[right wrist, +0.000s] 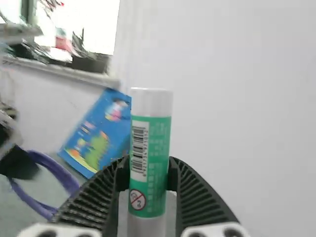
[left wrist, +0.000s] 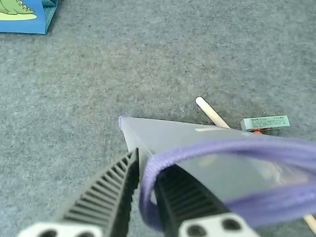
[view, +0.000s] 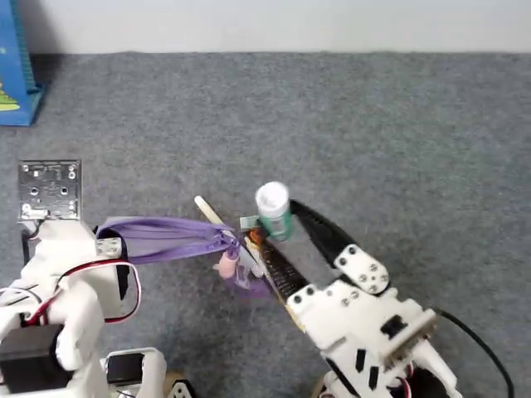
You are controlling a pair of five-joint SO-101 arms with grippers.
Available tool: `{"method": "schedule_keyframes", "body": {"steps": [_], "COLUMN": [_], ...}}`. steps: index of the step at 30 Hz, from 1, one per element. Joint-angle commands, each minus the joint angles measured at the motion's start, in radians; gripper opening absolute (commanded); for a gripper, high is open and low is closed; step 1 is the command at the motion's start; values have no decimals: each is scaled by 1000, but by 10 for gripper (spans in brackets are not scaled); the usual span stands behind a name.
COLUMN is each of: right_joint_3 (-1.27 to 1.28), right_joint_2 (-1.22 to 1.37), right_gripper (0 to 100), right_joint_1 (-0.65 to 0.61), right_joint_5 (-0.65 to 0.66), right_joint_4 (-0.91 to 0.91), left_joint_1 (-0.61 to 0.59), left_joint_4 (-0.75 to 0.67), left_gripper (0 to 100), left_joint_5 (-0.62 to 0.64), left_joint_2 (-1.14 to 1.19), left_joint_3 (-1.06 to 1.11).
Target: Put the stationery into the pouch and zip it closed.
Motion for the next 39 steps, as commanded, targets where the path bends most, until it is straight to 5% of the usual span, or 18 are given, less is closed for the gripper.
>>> {"method": "schedule_keyframes", "body": {"steps": [1,7,18,39], "right_joint_3": [-61,-91,-127,-66], "right_joint_2": [76,219,367,676], "right_gripper": [8,8,8,8], "right_joint_1": [-50,-131,-318,-203], "right_joint_5": [-12,-132,-164,-170], "right_joint_4": [-102,-245,-295,-657], "left_joint_1": [0,2,0,0], "left_joint_4": [9,0,6,17], "left_gripper": [13,13,13,13], "left_joint_5": [38,51,52,52], "left_joint_2": [11,12,11,3], "left_joint_3": [-18,30,39,56]}}
